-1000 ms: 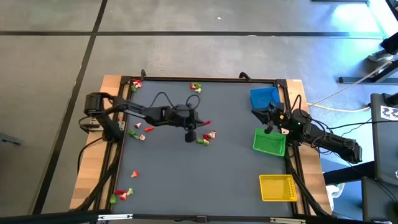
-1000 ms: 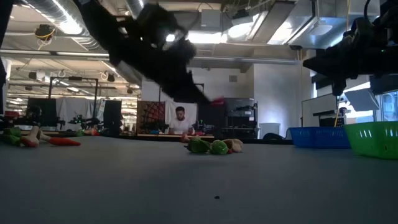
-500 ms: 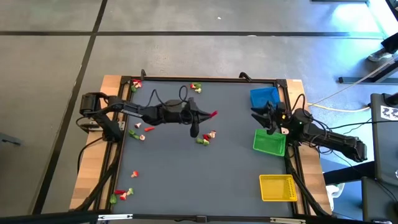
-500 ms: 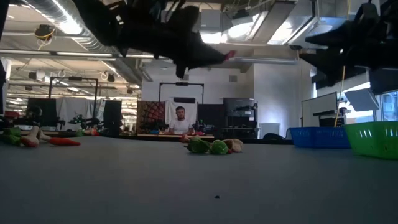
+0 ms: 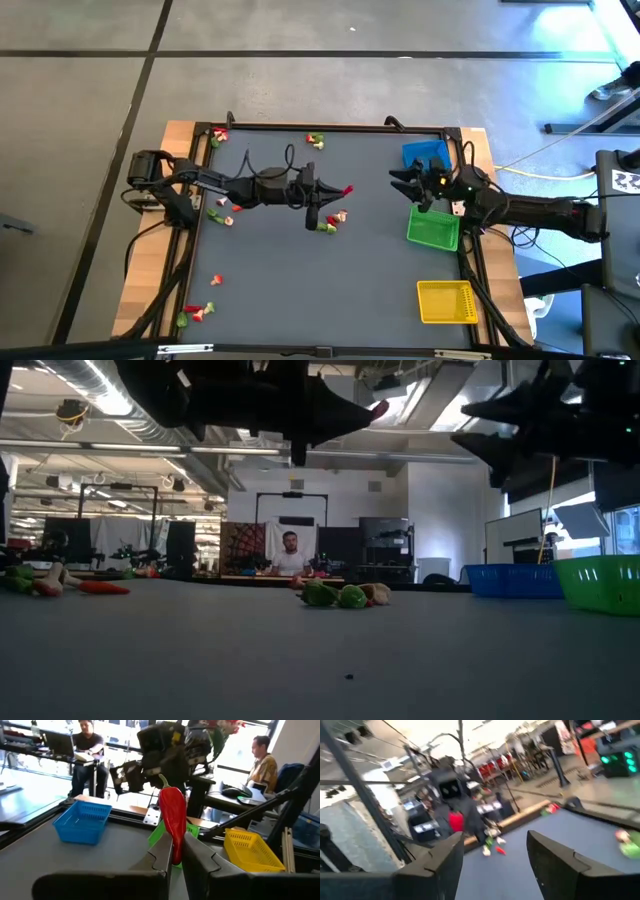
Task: Sort produce into baskets
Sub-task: Put the red chili pepper into the blue basket
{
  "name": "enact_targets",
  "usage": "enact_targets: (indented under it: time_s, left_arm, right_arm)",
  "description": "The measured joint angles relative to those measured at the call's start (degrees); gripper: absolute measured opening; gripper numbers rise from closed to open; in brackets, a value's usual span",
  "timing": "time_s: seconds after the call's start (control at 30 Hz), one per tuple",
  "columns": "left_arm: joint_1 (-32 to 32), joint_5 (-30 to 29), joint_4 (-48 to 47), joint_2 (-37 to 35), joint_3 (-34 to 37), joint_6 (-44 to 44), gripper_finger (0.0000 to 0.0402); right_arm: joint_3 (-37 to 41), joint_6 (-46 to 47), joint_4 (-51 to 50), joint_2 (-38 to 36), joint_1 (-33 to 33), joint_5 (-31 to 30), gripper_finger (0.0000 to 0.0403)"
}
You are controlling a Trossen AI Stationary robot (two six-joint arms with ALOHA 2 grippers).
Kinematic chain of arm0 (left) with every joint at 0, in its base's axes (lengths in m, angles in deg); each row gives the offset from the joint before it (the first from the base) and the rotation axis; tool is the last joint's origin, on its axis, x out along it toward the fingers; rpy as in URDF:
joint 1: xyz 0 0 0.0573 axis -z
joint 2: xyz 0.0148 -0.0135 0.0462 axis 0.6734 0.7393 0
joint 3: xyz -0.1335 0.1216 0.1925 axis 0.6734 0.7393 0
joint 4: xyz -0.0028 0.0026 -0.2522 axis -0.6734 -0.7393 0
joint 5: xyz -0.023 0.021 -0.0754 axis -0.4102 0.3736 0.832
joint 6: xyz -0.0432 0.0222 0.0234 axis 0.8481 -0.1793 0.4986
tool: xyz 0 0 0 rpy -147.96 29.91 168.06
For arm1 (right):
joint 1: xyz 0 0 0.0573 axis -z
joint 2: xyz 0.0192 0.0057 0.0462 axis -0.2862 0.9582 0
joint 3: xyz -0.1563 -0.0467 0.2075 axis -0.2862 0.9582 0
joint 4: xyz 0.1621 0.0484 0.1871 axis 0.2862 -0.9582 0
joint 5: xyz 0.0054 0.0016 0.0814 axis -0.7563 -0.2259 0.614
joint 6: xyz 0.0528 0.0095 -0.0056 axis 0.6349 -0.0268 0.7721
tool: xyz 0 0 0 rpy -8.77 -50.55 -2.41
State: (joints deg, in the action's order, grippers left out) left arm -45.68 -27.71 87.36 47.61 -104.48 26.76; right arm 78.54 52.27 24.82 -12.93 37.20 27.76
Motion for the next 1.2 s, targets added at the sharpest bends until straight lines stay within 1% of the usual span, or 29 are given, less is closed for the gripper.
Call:
enact_targets:
  time_s: [0.1,0.23,0.47,0.57,0.7,0.8,0.97,1.2]
  left_arm:
    - [0.0,-0.1,0.1,0.0,0.0,0.5,0.0035]
    - [-0.1,-0.4,0.3,0.0,0.0,0.3,0.0035]
    - [-0.1,-0.5,0.4,0.0,0.0,-0.5,0.0035]
    - [-0.1,-0.5,0.5,0.0,0.0,-0.5,0.0038]
    - [0.1,-0.5,1.5,0.0,0.0,0.3,0.0037]
    - [0.3,-0.5,2.3,0.0,0.0,0.3,0.0034]
    - [0.4,-0.3,3.3,0.0,0.0,0.0,0.0034]
    - [0.4,-0.3,3.0,0.0,0.0,-0.7,0.0044]
  right_arm:
    - [-1.7,-0.1,3.1,5.2,-1.8,0.7,0.0207]
    - [-5.6,-2.4,3.9,11.9,-6.5,-0.4,0.0202]
    - [-14.0,-9.7,3.8,22.7,-13.6,-7.7,0.0193]
    - [-17.3,-11.9,3.7,26.8,-14.9,-9.8,0.0189]
    - [-20.7,-12.4,3.6,31.5,-15.8,-9.9,0.0182]
    - [-22.7,-13.0,3.6,33.6,-16.4,-9.7,0.0172]
    - [-24.1,-14.5,3.6,34.6,-16.6,-9.2,0.0136]
    - [-24.2,-15.6,3.2,34.6,-16.5,-9.2,0.0051]
